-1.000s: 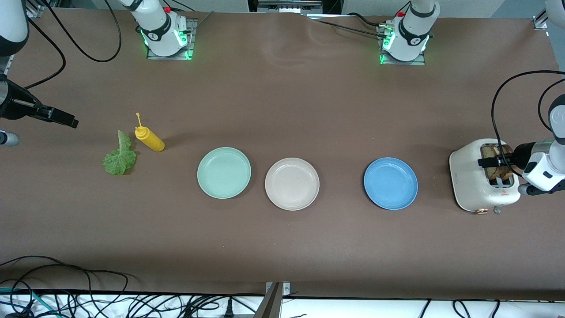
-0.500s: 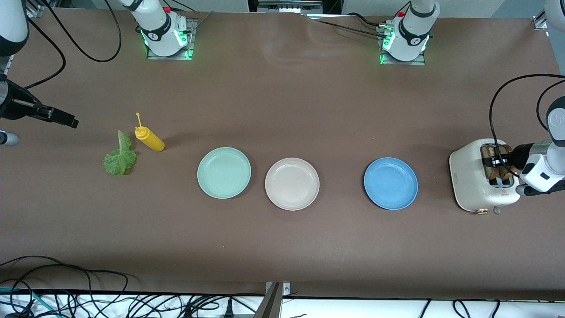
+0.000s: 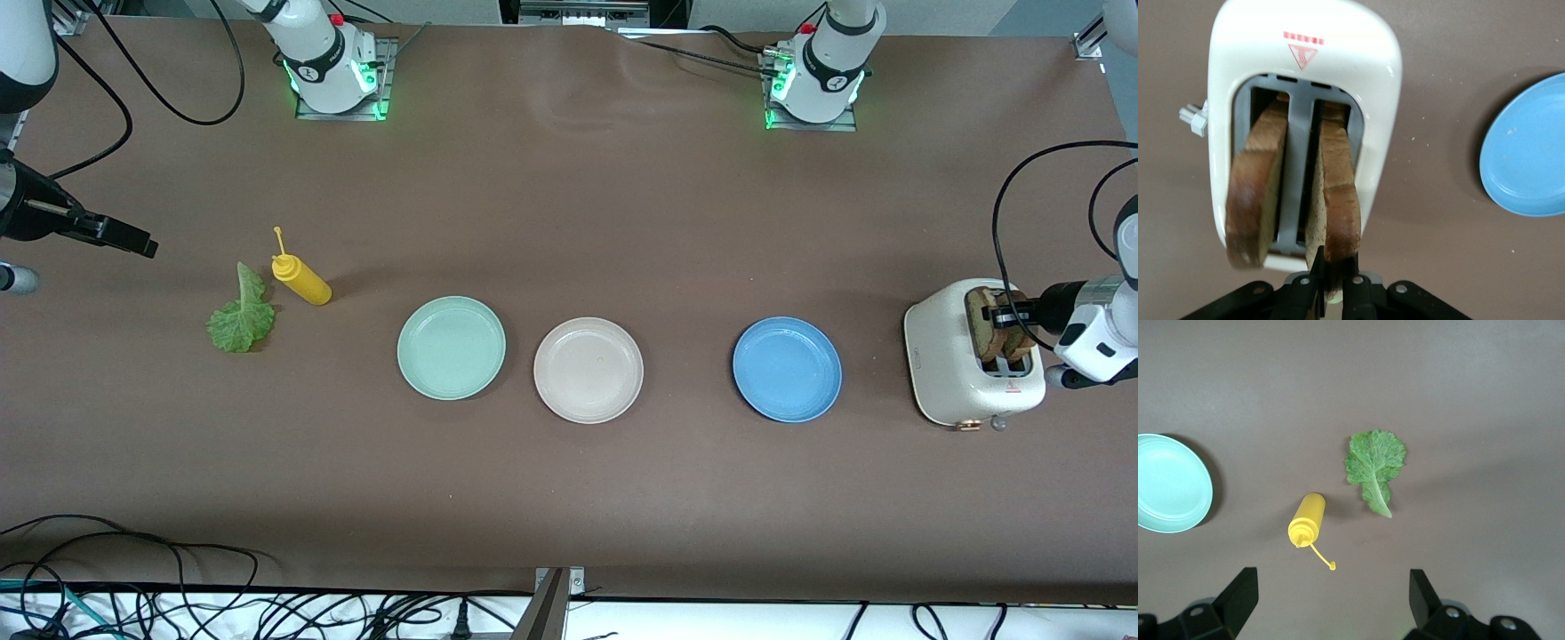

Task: Make sandwich on beige plate with both arms
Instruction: 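Grasp the bread slice and lift it out of the toaster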

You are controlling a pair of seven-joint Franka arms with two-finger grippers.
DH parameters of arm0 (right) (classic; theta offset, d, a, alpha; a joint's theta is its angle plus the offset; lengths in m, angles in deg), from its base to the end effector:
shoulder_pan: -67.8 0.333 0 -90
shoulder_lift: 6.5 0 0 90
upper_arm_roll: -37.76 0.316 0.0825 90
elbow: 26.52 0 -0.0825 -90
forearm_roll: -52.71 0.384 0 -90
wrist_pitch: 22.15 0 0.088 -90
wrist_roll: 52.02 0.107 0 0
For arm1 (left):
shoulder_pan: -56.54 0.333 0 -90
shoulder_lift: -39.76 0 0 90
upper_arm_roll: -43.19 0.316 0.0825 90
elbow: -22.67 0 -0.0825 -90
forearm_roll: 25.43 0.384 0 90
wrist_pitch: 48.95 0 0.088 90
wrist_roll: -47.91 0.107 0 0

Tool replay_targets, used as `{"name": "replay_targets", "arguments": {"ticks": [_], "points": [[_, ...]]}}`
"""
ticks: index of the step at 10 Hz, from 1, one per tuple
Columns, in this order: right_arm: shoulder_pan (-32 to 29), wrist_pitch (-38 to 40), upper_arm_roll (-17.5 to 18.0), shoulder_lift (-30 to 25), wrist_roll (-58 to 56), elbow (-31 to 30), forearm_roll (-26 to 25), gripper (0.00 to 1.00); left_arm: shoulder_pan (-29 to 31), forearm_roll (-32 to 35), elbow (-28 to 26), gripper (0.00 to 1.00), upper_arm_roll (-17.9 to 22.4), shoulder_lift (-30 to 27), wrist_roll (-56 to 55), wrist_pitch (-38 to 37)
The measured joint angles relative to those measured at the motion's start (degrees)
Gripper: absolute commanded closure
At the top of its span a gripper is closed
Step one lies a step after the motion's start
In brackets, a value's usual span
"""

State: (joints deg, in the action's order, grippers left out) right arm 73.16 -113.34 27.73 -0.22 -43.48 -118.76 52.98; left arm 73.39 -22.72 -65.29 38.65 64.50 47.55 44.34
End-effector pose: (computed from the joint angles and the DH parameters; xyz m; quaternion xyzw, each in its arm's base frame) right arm 0.5803 -0.0422 0.5463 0.9913 -0.1151 -0.0628 0.0093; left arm 0.6235 0.1475 0.3839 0.9803 0.1043 -0.1676 0.0114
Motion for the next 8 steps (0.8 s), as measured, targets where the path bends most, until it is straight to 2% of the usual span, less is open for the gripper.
{"name": "replay_targets", "arguments": {"ticks": [5, 8], "points": [[0.0, 0.0, 0.0, 0.0, 0.0, 0.0, 0.0, 0.0, -0.5, 0.0, 11.1, 1.0, -1.1, -4.3, 0.0, -16.0], [0.0, 0.0, 0.0, 0.0, 0.0, 0.0, 0.0, 0.0, -1.9, 0.0, 15.3, 1.0, -1.6, -4.3, 0.0, -19.5]]}}
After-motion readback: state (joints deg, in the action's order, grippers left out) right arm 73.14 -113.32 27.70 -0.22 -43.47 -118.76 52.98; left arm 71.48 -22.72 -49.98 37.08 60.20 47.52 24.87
